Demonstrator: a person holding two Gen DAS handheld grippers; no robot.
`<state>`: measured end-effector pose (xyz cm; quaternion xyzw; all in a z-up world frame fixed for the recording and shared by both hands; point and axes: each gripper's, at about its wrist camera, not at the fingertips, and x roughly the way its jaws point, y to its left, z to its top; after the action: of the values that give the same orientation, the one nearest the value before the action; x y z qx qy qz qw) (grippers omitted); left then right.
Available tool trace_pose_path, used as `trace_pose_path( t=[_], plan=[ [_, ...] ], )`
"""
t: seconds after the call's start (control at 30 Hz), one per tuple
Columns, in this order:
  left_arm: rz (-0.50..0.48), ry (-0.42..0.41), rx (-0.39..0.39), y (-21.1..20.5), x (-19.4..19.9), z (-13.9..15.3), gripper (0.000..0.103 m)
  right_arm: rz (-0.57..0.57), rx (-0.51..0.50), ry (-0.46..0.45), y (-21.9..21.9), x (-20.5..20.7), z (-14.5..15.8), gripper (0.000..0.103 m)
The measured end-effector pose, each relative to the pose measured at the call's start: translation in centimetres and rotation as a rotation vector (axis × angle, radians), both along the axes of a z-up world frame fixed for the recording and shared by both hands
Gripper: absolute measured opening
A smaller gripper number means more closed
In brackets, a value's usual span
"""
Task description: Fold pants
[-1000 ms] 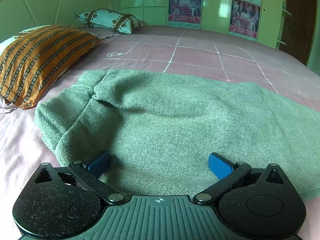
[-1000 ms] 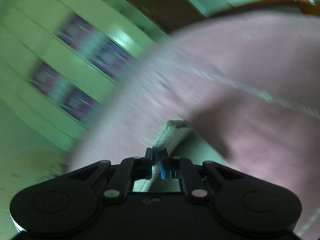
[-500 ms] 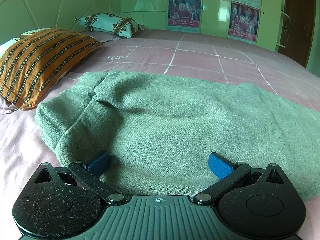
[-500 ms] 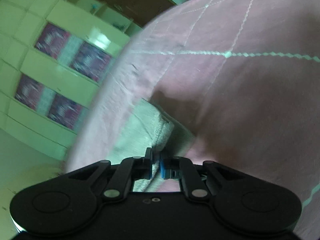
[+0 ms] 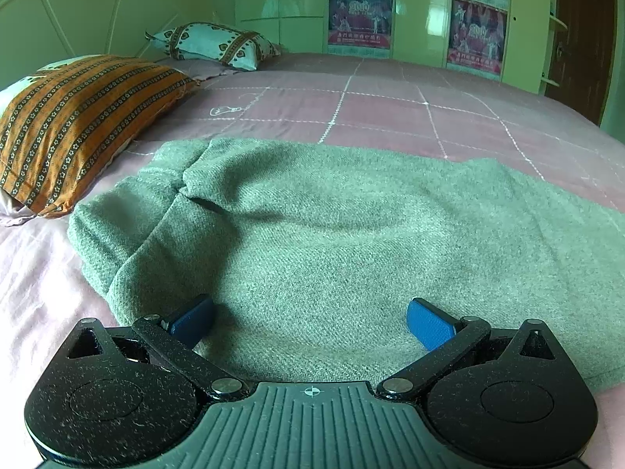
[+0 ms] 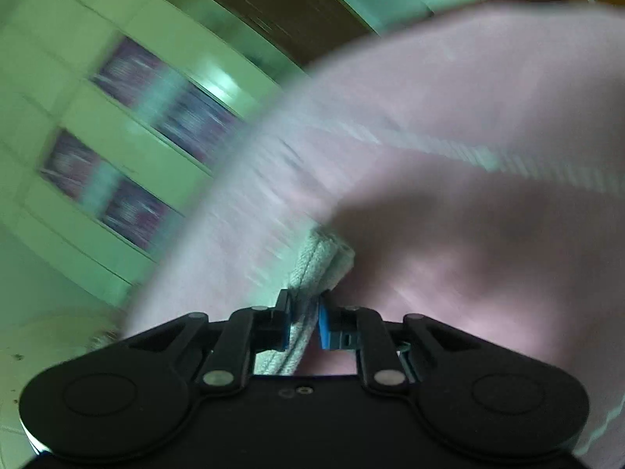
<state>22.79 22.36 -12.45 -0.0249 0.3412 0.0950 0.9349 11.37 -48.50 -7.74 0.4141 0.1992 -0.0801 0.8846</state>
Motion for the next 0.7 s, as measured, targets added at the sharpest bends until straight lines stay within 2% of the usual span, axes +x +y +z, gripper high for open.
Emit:
trace_pose_path(
  t=[0.03, 0.07, 0.1, 0.17, 0.2, 0.27, 0.3, 0.43, 0.5, 0.53, 0.57, 0.63, 0.7],
  plan=[
    [0.002, -0.002, 0.003, -0.1, 0.0, -0.1, 0.103, -0.011, -0.05, 0.036, 0.4, 0.3, -0.1, 0.005],
    [0.006, -0.001, 0.008, -0.2, 0.1, 0.0, 0.103, -0.018, -0.063, 0.137, 0.5, 1.2, -1.3, 0.005],
    [0.012, 0.004, 0.017, -0.3, 0.1, 0.2, 0.103, -0.012, -0.024, 0.215, 0.1, 1.8, -2.6, 0.006],
    [0.04, -0.006, 0.018, -1.1, -0.2, 1.4, 0.103, -0.013, 0.066, 0.176, -0.9, 1.2, -3.1, 0.011],
    [0.029, -0.047, 0.001, -2.0, -0.8, 2.3, 0.103, -0.01, 0.076, 0.155, -1.0, 0.7, -2.8, 0.014],
    [-0.052, -0.132, -0.003, -4.9, -1.8, 3.9, 0.103, 0.015, 0.059, 0.143, -1.0, -0.2, -2.2, 0.028],
    [-0.102, -0.149, -0.008, -6.8, -1.7, 4.4, 0.103, 0.029, 0.041, 0.144, -1.0, -0.5, -2.0, 0.029],
    [-0.281, -0.126, -0.048, -15.3, 1.0, 4.4, 0.103, 0.012, -0.008, 0.105, -0.6, -2.6, -1.1, 0.029],
    [-0.336, -0.047, -0.077, -19.4, 3.6, 2.7, 0.103, 0.001, -0.026, 0.069, -0.2, -3.4, -0.4, 0.029],
    [-0.332, 0.054, -0.07, -20.8, 5.2, 1.1, 0.103, -0.005, -0.044, 0.065, 0.1, -3.8, -0.3, 0.029],
    [-0.292, 0.101, -0.056, -21.6, 6.3, -0.2, 0.103, 0.004, -0.072, 0.063, 0.5, -3.7, 0.0, 0.029],
    [-0.211, 0.096, -0.094, -21.6, 7.4, 0.4, 0.103, 0.058, -0.142, 0.079, 1.4, -1.9, 0.7, 0.028],
    [-0.155, 0.027, -0.175, -20.6, 7.6, 1.7, 0.103, 0.117, -0.206, 0.056, 2.5, -0.1, 1.6, 0.028]
  ],
)
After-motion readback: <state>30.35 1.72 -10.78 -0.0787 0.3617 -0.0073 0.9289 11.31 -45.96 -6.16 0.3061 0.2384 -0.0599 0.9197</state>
